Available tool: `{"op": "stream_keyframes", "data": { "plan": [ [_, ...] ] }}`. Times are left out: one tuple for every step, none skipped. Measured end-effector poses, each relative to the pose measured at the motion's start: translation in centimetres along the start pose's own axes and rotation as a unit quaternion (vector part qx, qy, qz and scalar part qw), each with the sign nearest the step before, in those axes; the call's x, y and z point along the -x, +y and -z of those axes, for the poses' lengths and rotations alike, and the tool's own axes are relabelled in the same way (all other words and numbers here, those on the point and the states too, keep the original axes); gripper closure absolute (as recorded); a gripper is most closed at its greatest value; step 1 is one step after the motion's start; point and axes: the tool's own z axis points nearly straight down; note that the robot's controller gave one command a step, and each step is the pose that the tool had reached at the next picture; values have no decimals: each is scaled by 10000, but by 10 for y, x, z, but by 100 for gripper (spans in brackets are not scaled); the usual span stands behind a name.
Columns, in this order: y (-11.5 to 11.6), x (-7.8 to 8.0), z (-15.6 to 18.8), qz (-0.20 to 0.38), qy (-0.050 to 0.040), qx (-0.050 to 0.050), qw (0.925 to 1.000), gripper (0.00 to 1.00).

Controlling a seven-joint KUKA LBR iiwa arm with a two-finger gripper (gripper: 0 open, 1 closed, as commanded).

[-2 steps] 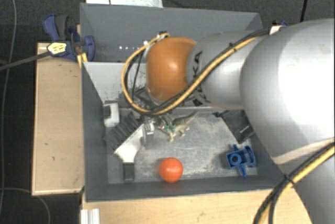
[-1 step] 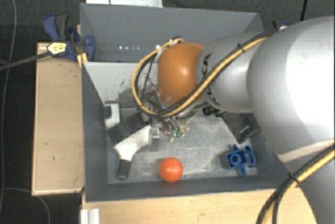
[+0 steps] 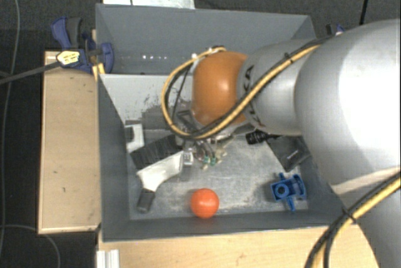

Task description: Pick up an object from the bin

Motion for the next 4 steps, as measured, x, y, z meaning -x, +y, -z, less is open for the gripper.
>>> {"op": "stream_keyframes", "data": {
  "plan": [
    [32,-4,0,1079,-32,0,9942,0],
    [41,-6,-1,-1267,45,-55,9919,100],
    [41,-6,-1,-1270,46,-54,9919,100],
    [40,-6,-1,-1236,46,-54,9923,100]
  ]
}}
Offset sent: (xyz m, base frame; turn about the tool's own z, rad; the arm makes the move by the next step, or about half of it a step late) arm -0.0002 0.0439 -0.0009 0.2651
